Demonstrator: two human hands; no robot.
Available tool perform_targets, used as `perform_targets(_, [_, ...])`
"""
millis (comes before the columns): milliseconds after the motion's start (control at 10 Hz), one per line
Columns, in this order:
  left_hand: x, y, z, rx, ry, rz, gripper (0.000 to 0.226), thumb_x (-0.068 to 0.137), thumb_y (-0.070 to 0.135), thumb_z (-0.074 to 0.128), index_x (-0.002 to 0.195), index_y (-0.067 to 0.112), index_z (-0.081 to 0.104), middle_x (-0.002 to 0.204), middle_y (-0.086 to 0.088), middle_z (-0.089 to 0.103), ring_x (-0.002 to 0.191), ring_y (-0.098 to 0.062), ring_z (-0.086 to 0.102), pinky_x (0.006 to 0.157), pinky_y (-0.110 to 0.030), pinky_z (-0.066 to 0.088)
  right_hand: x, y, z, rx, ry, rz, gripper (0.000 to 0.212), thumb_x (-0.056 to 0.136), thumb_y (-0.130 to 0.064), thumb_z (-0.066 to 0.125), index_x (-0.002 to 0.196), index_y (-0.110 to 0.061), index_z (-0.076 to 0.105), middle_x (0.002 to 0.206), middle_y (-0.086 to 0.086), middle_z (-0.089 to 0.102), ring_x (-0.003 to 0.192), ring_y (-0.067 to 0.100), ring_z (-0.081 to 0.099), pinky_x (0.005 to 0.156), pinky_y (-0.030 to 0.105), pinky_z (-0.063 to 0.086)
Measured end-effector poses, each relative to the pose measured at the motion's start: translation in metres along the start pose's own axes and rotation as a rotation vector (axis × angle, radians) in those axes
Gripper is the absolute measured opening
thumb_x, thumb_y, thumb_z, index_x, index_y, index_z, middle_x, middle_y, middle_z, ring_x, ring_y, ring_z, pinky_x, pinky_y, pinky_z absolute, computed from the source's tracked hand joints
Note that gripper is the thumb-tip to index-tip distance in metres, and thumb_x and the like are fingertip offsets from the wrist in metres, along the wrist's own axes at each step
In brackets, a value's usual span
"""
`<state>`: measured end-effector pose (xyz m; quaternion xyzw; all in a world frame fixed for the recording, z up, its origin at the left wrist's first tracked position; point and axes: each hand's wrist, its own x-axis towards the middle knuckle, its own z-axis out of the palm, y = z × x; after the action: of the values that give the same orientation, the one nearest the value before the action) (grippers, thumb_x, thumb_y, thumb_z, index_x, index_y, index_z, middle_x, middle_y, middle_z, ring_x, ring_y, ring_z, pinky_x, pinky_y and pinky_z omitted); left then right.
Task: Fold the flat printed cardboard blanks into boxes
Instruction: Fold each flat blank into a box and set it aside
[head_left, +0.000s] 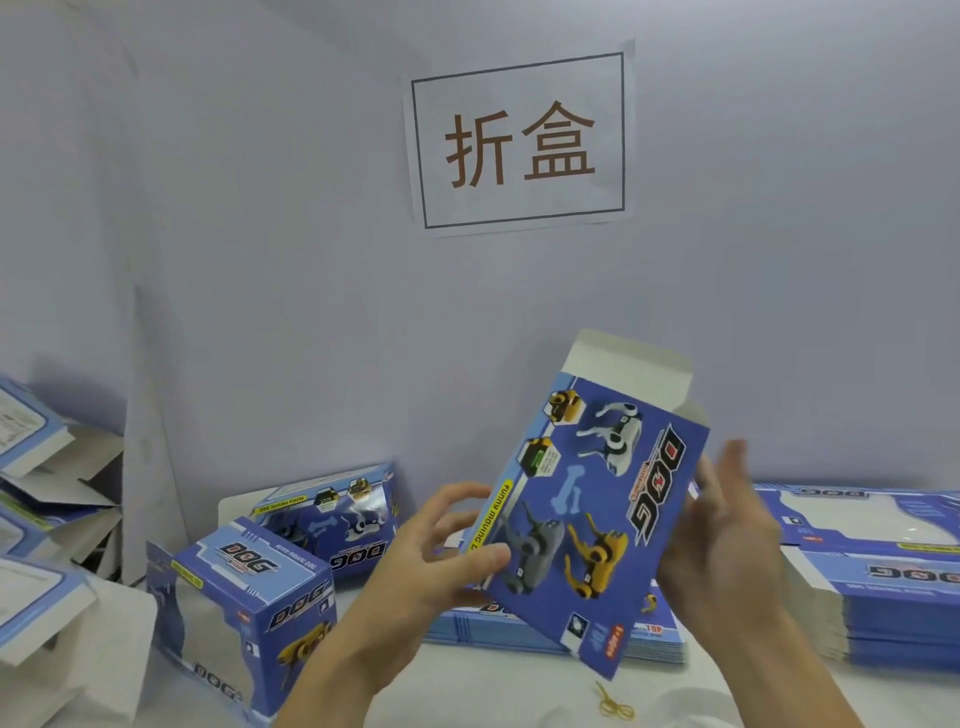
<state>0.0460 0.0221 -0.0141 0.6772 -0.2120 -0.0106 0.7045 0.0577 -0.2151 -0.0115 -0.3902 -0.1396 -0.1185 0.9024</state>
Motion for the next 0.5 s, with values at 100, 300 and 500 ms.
perform_targets(100, [-0.002,-0.001,-0.01,-0.206,-0.086,0.051,0.058,0.063,0.032,0.084,0.119,0.02,0.071,0.12,-0.012,0.071,0.106,-0.032,0.069,0.088,-0.043,0.056,0.0,0.011,-0.025,0.246,0.059,0.049,0.053,0.099,-0.054,0.036,0.136,-0.024,0.059,0.137,0.011,0.061,0.122,0.035,0.061,0.099,0.054,0.045])
perform_targets(300, [0.0,0.028,-0.007,0.282,-0.377,-0.114,0.032,0.047,0.037,0.09,0.063,0.058,0.072,0.074,0.035,0.069,0.076,0.021,0.062,0.076,0.0,0.042,-0.003,0.044,-0.059,-0.006,0.431,0.209,0.03,0.105,-0.018,0.04,0.121,-0.014,0.065,0.118,0.017,0.066,0.092,0.03,0.062,0.072,0.036,0.049])
perform_targets(500, [-0.011,0.036,-0.025,-0.269,0.25,0.336,0.035,0.091,0.025,0.063,0.064,0.008,0.079,0.062,0.003,0.073,0.062,0.006,0.069,0.057,-0.009,0.051,-0.007,0.052,-0.045,-0.063,0.421,0.287,0.026,0.1,-0.024,0.049,0.11,-0.013,0.07,0.094,0.012,0.07,0.083,0.028,0.063,0.067,0.033,0.043])
